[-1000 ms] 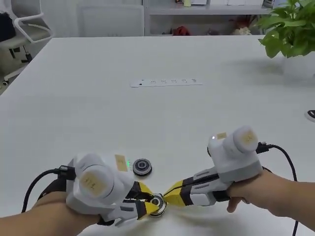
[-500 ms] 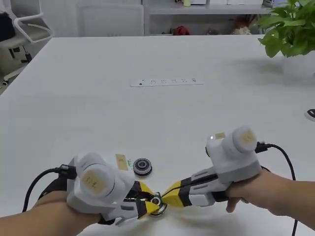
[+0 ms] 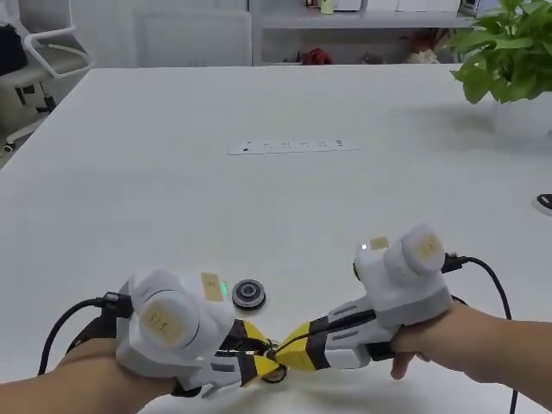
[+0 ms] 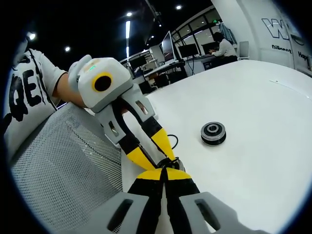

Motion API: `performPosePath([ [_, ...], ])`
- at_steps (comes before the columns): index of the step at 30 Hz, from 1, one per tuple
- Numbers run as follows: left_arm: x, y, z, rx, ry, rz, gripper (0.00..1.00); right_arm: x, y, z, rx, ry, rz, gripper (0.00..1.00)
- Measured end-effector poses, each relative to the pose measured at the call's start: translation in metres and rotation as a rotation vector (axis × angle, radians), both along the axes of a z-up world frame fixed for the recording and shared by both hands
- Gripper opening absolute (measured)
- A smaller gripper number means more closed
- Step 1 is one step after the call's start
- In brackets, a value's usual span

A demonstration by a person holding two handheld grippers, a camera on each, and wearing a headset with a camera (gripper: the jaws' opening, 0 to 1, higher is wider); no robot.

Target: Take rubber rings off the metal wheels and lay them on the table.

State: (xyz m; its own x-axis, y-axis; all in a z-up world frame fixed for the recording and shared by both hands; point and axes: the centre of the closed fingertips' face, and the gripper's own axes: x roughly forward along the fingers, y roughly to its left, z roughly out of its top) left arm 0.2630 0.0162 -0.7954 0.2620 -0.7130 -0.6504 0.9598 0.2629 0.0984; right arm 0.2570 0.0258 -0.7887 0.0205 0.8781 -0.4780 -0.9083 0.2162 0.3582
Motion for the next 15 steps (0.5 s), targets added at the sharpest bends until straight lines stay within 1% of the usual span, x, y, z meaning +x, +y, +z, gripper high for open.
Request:
performPosePath([
  [1,0.0000,-0.0001,0.0000,-0.001,-0.001,-0.001,0.12,0.0008,-0.0011,-0.0008,-0.003,-0.003,-0.002,0.00],
  [3,0.0004,-0.0004,-0.0001,-0.005,0.009,0.003,0.12,0.0029,-0.0033,-0.0017,-0.007,-0.009,-0.006,0.00],
  [11,0.0003,-0.0015,0.0005,0.009,-0.003,-0.017,0.13,0.0056,-0.0049,-0.0005,-0.003,-0.017,-0.016,0.00],
  [15,-0.0005,-0.0018,0.0011,0.007,0.006,-0.017,0.14,0.0062,-0.0059,-0.0006,-0.003,-0.017,-0.019,0.00],
])
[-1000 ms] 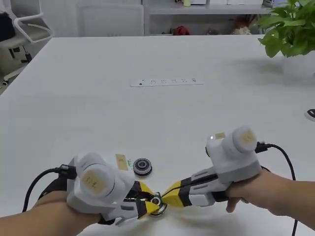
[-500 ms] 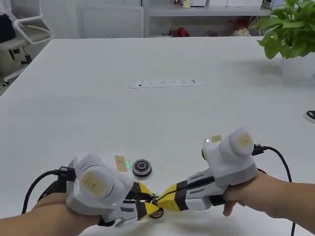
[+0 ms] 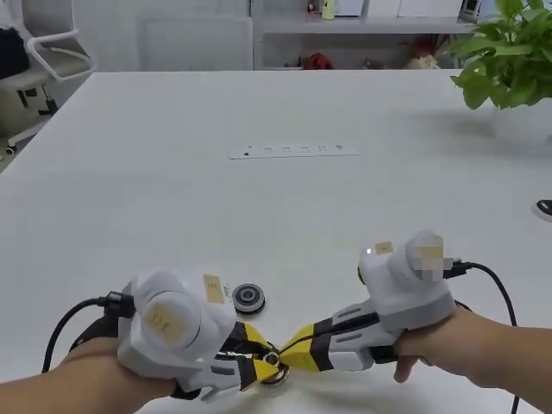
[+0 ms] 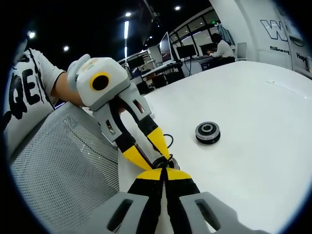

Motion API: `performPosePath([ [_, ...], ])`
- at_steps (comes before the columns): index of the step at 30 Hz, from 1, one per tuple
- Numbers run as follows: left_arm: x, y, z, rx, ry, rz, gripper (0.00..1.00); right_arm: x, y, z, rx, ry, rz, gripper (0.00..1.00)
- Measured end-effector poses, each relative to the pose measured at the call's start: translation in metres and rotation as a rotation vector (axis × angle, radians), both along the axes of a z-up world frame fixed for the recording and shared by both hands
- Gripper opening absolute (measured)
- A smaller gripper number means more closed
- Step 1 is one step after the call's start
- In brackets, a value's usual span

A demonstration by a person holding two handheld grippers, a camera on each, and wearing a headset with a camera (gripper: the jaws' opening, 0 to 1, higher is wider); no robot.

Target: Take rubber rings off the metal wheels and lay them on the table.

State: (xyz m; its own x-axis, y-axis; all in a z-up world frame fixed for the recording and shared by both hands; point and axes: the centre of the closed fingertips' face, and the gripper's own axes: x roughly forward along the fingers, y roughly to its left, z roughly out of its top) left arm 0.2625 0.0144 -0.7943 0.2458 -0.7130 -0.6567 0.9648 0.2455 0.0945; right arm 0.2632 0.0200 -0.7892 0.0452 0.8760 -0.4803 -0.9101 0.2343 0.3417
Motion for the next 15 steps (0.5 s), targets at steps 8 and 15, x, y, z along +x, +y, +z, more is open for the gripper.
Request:
performPosePath([
  [8,-0.004,-0.001,0.010,-0.023,0.007,-0.004,0.17,0.000,0.000,0.003,0.006,-0.002,-0.002,0.00],
  [15,-0.009,0.001,0.017,-0.042,0.016,-0.007,0.23,0.000,0.001,0.006,0.012,-0.006,-0.002,0.00],
])
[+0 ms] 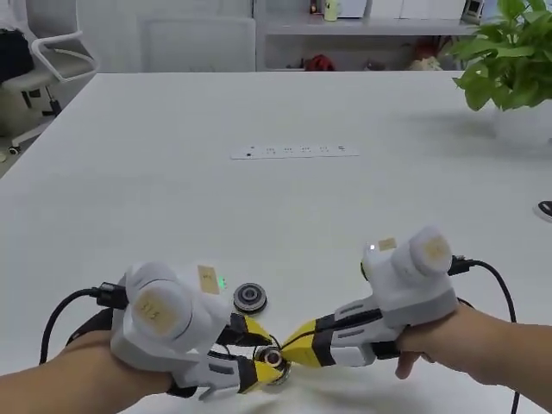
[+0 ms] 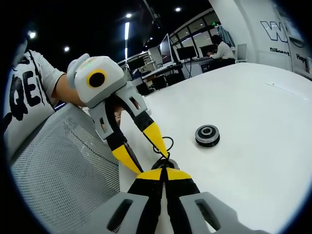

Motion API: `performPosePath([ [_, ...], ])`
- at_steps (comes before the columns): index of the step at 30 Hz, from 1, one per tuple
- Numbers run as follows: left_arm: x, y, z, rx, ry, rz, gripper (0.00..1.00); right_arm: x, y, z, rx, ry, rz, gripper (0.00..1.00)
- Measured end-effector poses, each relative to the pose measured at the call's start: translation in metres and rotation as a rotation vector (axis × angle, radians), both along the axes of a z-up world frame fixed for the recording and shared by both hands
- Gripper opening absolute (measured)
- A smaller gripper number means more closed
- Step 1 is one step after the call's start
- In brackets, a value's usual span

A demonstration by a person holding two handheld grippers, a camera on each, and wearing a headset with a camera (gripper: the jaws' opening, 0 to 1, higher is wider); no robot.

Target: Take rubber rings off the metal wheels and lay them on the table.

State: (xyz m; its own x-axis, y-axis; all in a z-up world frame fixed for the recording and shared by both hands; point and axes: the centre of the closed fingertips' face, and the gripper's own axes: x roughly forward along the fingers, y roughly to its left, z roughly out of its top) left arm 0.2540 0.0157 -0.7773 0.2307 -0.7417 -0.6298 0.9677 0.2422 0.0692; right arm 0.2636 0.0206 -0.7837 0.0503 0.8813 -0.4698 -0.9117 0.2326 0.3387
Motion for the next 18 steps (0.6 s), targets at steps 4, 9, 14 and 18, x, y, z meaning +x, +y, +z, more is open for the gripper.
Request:
performPosePath([
  [4,0.001,0.001,0.009,-0.031,0.000,0.013,0.32,0.001,-0.001,0.002,0.003,-0.004,-0.004,0.00],
  [9,0.003,0.006,0.016,-0.049,-0.006,0.028,0.36,0.003,-0.001,0.005,0.011,-0.003,-0.010,0.00],
  [14,0.002,0.010,0.020,-0.066,-0.002,0.039,0.41,0.002,-0.001,0.006,0.014,0.000,-0.009,0.00],
  [18,0.000,0.012,0.024,-0.087,0.004,0.042,0.47,0.002,0.000,0.008,0.019,0.001,-0.011,0.00],
])
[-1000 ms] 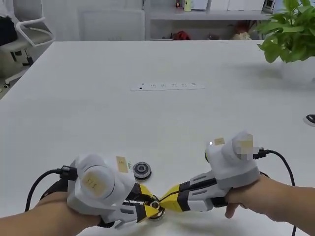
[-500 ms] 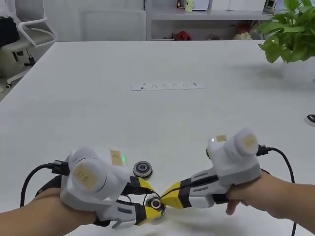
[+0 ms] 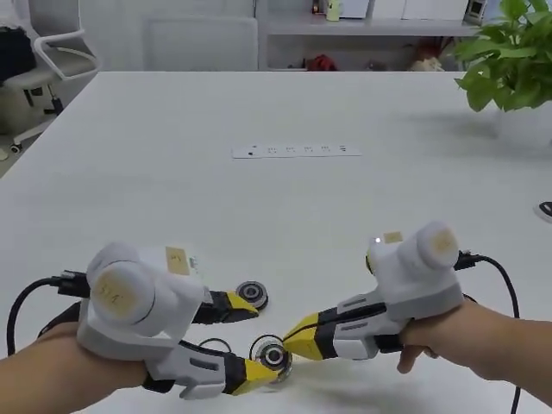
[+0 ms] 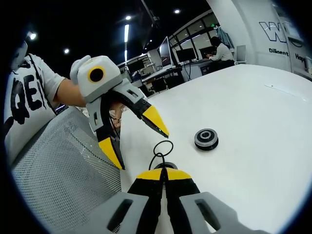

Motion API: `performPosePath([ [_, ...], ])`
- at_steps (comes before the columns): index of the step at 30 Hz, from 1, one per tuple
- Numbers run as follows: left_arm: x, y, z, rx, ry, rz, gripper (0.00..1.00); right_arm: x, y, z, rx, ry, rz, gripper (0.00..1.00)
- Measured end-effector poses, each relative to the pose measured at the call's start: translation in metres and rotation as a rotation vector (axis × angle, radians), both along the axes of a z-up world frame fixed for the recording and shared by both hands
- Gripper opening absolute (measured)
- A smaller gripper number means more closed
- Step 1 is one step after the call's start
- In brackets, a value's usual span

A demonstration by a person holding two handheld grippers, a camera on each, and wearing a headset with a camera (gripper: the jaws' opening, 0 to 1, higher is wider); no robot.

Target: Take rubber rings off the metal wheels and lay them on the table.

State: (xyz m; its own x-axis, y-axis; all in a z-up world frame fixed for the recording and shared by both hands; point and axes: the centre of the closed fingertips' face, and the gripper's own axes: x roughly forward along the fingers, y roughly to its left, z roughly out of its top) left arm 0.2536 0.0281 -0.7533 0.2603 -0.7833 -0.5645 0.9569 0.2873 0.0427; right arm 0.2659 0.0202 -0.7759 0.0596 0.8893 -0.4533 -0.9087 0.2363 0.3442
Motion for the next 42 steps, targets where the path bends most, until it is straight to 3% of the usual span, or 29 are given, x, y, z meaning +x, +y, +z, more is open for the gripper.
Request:
performPosePath([
  [30,-0.009,0.039,0.010,-0.046,0.006,0.063,0.75,0.001,0.009,0.022,0.037,-0.006,0.005,0.00],
  [35,-0.008,0.045,0.014,-0.038,-0.023,0.082,0.78,0.001,0.016,0.024,0.038,-0.008,0.014,0.00],
  [42,-0.010,0.052,0.016,-0.046,-0.030,0.100,0.85,0.004,0.023,0.027,0.044,-0.008,0.015,0.00],
])
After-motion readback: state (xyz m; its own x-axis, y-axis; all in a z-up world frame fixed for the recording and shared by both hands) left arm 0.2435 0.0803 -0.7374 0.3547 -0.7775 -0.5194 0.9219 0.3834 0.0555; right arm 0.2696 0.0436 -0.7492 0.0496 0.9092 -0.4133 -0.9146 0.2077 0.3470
